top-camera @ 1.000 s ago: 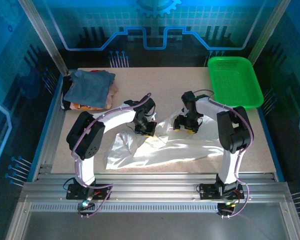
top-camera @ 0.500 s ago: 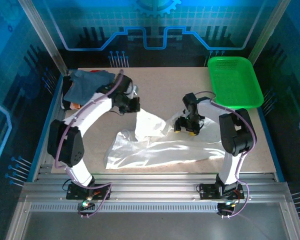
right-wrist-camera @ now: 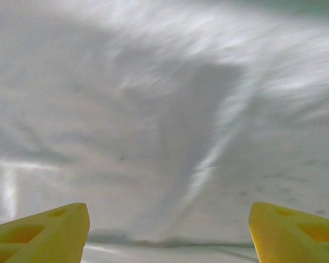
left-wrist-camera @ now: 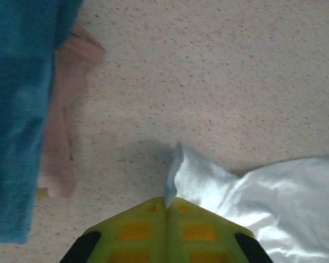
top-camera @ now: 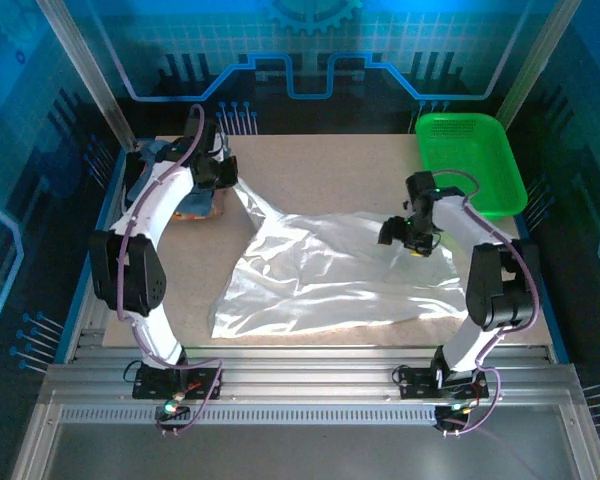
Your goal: Fold and stack the t-shirts
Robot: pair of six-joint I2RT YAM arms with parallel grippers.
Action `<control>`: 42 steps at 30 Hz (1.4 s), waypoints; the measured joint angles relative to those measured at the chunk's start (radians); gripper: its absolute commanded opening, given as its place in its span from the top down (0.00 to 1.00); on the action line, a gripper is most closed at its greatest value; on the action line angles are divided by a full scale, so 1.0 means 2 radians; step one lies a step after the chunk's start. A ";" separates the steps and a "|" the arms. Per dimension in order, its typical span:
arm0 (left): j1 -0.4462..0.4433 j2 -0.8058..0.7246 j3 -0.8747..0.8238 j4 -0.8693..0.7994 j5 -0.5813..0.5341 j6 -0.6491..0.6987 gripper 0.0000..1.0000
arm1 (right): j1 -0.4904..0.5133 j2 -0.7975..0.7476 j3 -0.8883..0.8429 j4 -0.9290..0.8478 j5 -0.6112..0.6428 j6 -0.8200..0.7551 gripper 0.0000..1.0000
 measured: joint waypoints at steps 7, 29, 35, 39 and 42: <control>0.025 -0.001 0.013 -0.015 -0.021 0.028 1.00 | -0.033 0.015 0.034 -0.008 0.045 -0.016 0.25; 0.046 -0.038 -0.038 -0.016 0.000 0.048 1.00 | -0.017 0.222 0.253 -0.024 0.113 0.020 0.45; 0.046 -0.038 -0.048 -0.014 0.003 0.049 1.00 | -0.007 0.233 0.259 -0.045 0.137 0.028 0.48; 0.046 -0.038 -0.052 -0.014 0.003 0.049 1.00 | -0.007 0.235 0.259 -0.053 0.150 0.029 0.48; 0.046 -0.038 -0.052 -0.013 0.003 0.049 1.00 | -0.007 0.237 0.257 -0.053 0.151 0.031 0.50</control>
